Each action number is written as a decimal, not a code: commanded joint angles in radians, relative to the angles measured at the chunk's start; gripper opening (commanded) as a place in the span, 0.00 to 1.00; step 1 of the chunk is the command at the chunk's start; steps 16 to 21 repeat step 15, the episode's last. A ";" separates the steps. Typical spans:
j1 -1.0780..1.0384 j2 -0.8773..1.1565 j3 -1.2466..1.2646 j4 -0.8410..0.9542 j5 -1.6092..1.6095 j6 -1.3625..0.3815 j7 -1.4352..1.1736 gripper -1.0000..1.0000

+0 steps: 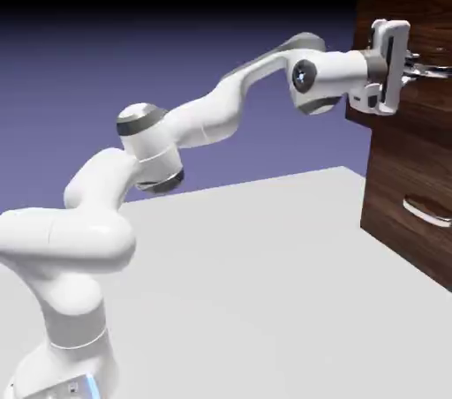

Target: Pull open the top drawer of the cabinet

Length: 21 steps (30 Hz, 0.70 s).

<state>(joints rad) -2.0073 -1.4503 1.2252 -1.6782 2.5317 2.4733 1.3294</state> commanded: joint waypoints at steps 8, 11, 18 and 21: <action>0.204 -0.017 -0.055 -0.290 -0.016 -0.087 -0.062 0.00; 0.285 -0.028 -0.083 -0.399 -0.033 -0.116 -0.079 0.00; 0.323 -0.034 -0.097 -0.447 -0.044 -0.127 -0.085 1.00; 0.323 -0.034 -0.097 -0.447 -0.044 -0.127 -0.085 1.00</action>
